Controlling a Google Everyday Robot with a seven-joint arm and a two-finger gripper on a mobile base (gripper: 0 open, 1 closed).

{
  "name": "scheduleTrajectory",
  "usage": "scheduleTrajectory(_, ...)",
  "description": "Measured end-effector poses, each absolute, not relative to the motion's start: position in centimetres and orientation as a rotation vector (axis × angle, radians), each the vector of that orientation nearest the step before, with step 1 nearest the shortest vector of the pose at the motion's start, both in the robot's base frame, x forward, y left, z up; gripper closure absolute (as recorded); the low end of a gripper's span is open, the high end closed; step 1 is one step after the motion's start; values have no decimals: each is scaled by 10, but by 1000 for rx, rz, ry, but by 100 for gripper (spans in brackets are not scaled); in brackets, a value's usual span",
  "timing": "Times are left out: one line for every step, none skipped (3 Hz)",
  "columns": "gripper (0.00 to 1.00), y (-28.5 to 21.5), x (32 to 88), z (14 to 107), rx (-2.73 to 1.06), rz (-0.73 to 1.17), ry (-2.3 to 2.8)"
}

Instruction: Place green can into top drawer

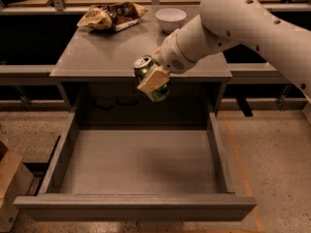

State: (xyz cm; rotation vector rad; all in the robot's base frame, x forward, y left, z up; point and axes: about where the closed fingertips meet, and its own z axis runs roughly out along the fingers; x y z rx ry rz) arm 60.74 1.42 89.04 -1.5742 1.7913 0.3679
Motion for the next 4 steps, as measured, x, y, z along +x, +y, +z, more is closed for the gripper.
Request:
scheduleTrajectory(100,6,587,870,-1559,385,1848)
scheduleTrajectory(100,-7,566,839,-1527,378,1922)
scheduleTrajectory(100,-19,537,787,-1405,460,1969)
scheduleTrajectory(100,-24,527,757,-1288,501,1937)
